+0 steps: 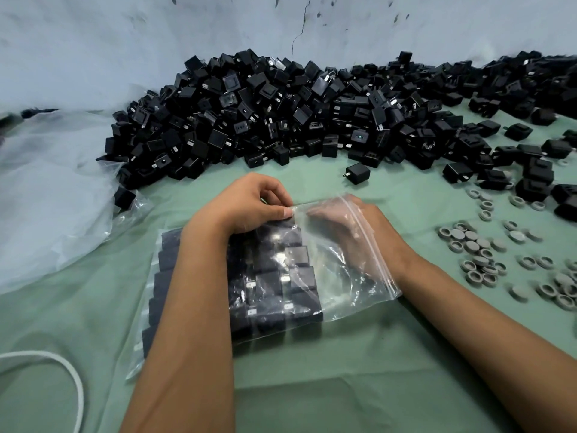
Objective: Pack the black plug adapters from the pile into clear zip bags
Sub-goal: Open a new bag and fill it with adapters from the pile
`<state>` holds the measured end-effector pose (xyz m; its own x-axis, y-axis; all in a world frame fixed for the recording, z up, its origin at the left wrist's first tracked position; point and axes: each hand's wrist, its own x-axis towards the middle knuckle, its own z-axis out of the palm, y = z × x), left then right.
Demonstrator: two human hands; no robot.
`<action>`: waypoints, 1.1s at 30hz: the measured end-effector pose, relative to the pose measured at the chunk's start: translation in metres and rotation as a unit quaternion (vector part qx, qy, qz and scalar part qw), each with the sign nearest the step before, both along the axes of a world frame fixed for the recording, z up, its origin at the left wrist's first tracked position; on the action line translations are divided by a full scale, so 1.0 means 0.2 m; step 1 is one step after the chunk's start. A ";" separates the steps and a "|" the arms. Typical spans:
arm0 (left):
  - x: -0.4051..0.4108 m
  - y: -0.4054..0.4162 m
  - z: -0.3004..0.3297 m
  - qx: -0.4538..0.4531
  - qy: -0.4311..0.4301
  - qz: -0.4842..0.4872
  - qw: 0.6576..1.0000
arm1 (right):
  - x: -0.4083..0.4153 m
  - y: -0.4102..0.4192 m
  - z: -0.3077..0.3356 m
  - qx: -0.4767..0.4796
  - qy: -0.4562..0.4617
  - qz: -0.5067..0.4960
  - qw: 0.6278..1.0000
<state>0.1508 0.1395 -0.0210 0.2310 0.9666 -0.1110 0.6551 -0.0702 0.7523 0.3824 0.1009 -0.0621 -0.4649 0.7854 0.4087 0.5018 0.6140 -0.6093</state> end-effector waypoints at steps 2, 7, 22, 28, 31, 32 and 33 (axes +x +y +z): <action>0.00 0.00 -0.01 0.005 0.011 0.002 1.000 | 0.01 0.01 -0.01 -0.009 -0.006 -0.071 0.997; 0.01 0.01 0.01 0.011 0.001 0.000 1.000 | 0.08 0.09 -0.01 0.023 0.037 -0.283 0.958; 0.32 -0.06 0.14 0.109 0.084 -0.171 0.976 | 0.35 0.19 0.21 -0.202 -0.080 -0.070 0.974; 0.31 -0.07 0.18 0.144 0.048 -0.188 0.970 | 0.26 0.04 0.20 -0.333 -0.015 0.109 0.937; 0.30 -0.08 0.19 0.127 0.014 -0.196 0.972 | 0.20 0.02 0.20 -0.350 -0.043 0.168 0.920; 0.30 -0.08 0.20 0.121 0.006 -0.201 0.972 | 0.19 0.02 0.20 -0.356 -0.058 0.186 0.914; 0.29 -0.09 0.20 0.116 0.003 -0.206 0.972 | 0.18 0.01 0.20 -0.361 -0.073 0.202 0.907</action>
